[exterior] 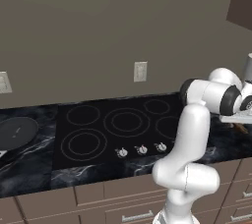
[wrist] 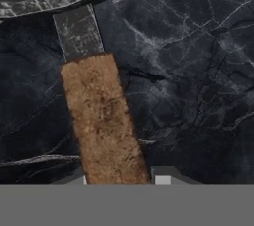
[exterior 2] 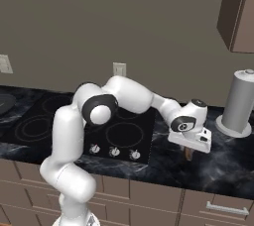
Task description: Place both pans onto different burners. Then place the broccoli and the steak on different pans.
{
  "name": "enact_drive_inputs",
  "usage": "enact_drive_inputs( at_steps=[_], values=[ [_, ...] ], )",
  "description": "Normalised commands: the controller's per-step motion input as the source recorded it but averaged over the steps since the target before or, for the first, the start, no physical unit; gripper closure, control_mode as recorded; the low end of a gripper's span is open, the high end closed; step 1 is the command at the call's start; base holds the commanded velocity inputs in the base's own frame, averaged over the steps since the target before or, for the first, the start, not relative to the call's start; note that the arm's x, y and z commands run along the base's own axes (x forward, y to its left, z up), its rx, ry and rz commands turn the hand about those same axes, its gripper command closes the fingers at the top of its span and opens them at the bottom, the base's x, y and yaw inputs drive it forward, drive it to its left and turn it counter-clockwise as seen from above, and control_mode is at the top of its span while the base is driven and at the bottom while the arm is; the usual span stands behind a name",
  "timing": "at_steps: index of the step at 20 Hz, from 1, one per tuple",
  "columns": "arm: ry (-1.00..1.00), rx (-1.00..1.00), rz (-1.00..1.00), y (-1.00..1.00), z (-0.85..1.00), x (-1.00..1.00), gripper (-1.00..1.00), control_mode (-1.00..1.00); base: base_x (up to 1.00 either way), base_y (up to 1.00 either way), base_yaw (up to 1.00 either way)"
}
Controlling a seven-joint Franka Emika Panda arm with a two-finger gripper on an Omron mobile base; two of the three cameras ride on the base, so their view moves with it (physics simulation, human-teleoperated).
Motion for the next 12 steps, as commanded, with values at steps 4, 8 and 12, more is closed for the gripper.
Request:
enact_drive_inputs(
  at_steps=[4, 8, 12],
  values=[
    [-0.19, -0.09, 0.06, 0.51, 0.66, -0.09, 1.00, -1.00, 0.00, 0.00, 0.00],
    [-0.11, -0.12, 0.06, 0.64, 0.52, -0.01, 1.00, -1.00, 0.00, 0.00, 0.00],
    [0.00, -0.12, 0.08, 0.81, 0.32, 0.00, 1.00, -1.00, 0.00, 0.00, 0.00]
  ],
)
